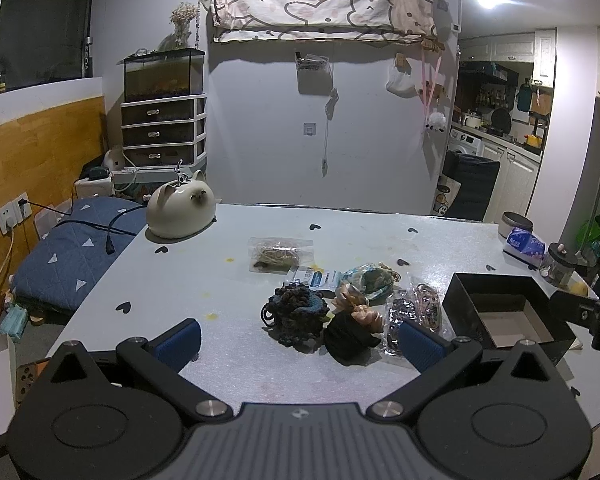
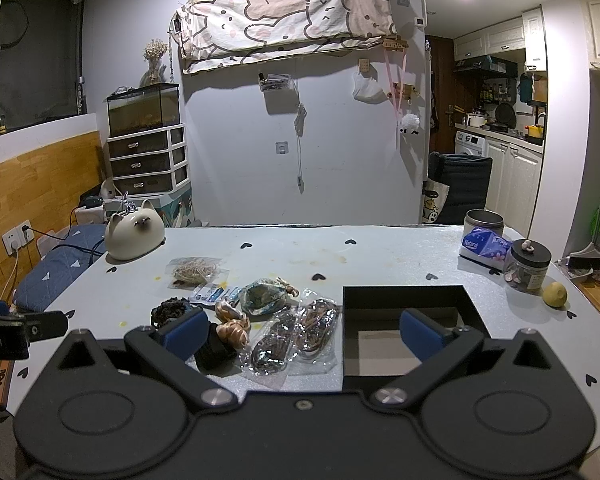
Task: Organize soft objects
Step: 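Grasp the crocheted scrunchie with the left tool while the right grasps the satin scrunchie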
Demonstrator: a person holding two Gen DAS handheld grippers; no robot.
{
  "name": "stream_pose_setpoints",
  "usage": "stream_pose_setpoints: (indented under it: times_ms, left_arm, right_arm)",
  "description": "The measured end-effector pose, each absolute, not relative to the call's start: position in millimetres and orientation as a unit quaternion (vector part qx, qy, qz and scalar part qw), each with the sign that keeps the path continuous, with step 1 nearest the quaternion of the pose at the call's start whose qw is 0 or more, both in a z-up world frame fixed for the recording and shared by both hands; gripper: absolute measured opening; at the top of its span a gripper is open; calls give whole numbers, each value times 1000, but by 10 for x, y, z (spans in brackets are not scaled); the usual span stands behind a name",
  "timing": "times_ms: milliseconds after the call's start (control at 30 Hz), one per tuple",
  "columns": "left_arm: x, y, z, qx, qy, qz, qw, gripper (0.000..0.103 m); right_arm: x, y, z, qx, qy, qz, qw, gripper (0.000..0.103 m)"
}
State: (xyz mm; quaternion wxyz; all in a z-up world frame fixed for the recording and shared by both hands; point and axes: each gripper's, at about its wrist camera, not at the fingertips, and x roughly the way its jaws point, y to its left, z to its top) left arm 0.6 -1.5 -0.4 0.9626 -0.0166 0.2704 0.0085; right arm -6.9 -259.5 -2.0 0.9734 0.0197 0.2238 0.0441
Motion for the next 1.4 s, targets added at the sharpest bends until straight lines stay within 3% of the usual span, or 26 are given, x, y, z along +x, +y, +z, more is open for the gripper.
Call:
stream_pose_setpoints:
  times_ms: [433, 1200, 1400]
  left_arm:
    - [344, -192, -83, -16, 293, -2, 956, 103]
    - [1652, -380, -217, 23, 349, 56, 935, 103]
    - [1903, -267, -442, 37, 380, 31, 924, 103]
  right_arm:
    - [181, -2647, -111, 24, 238, 52, 970, 103]
    - [1702, -2920, -212, 26, 221, 135, 966, 103]
    - [2052, -2696, -369, 43, 301, 155, 940, 103]
